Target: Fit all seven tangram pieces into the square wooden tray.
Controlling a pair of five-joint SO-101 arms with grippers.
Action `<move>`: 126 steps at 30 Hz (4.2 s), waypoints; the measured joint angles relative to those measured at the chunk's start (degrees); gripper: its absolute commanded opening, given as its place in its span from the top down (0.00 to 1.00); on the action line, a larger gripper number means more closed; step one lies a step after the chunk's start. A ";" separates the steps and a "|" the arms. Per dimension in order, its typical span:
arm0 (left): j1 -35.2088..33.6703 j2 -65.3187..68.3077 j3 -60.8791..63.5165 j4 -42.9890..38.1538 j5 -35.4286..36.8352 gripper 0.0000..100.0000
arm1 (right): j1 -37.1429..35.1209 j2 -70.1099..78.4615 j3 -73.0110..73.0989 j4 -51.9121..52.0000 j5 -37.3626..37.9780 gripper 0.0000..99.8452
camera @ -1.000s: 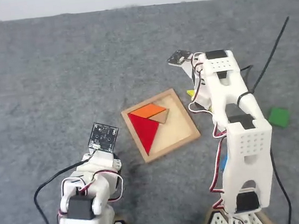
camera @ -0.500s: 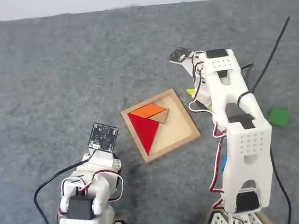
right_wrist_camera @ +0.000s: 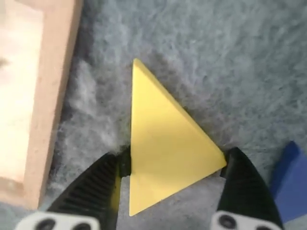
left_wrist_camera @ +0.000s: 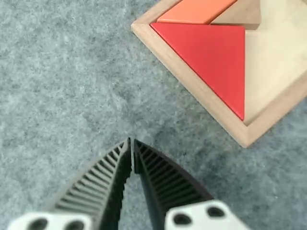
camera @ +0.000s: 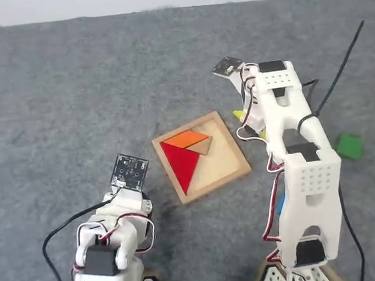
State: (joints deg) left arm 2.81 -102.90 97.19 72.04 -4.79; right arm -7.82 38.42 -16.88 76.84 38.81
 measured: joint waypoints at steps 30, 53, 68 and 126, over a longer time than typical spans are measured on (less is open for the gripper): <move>0.00 0.00 0.00 0.00 0.00 0.99 | -23.21 -50.29 42.46 -1.49 4.40 0.81; 0.00 0.00 0.00 0.00 0.00 0.99 | -23.65 -20.13 24.09 -2.64 16.97 0.81; 0.00 0.00 0.00 0.00 0.00 0.99 | -26.37 -20.13 26.73 -1.93 34.55 0.81; 0.00 0.00 0.00 0.00 0.00 0.99 | -14.95 -18.55 16.97 -8.70 -18.55 0.92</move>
State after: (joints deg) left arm 2.81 -102.90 97.19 72.04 -4.79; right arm -22.77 19.87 0.09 68.13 20.26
